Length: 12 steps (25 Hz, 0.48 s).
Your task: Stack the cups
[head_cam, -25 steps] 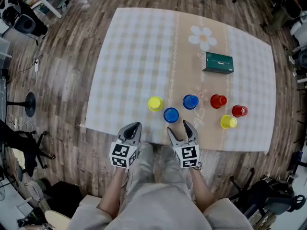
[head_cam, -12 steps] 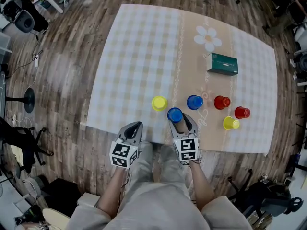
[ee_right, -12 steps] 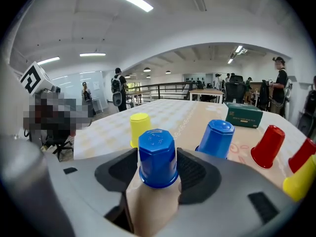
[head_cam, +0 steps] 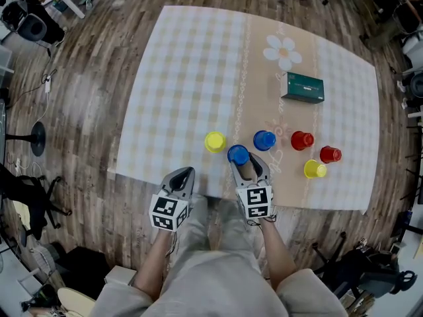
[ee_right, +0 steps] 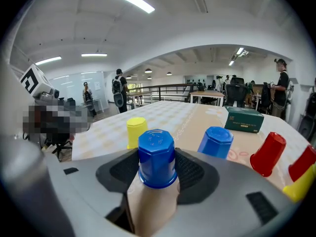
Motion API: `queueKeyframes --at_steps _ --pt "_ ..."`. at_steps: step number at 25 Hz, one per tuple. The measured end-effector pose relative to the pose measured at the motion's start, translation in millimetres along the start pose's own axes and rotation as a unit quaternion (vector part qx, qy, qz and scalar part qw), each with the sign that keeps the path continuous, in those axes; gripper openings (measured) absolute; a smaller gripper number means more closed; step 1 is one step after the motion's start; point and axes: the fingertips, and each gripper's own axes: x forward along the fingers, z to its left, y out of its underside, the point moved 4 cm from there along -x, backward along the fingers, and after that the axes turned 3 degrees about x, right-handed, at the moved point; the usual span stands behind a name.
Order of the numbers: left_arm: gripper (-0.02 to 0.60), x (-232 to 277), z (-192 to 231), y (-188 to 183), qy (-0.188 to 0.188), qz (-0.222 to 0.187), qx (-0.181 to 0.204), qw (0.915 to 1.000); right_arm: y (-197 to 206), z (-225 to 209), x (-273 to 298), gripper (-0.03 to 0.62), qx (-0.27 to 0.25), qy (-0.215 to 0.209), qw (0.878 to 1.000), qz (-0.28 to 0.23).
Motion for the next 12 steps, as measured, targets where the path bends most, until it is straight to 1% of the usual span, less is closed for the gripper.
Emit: queueKeyframes --at_steps 12 --pt "0.012 -1 1 -1 -0.008 0.0 -0.001 1.0 -18 -16 29 0.228 0.003 0.008 1.0 0.0"
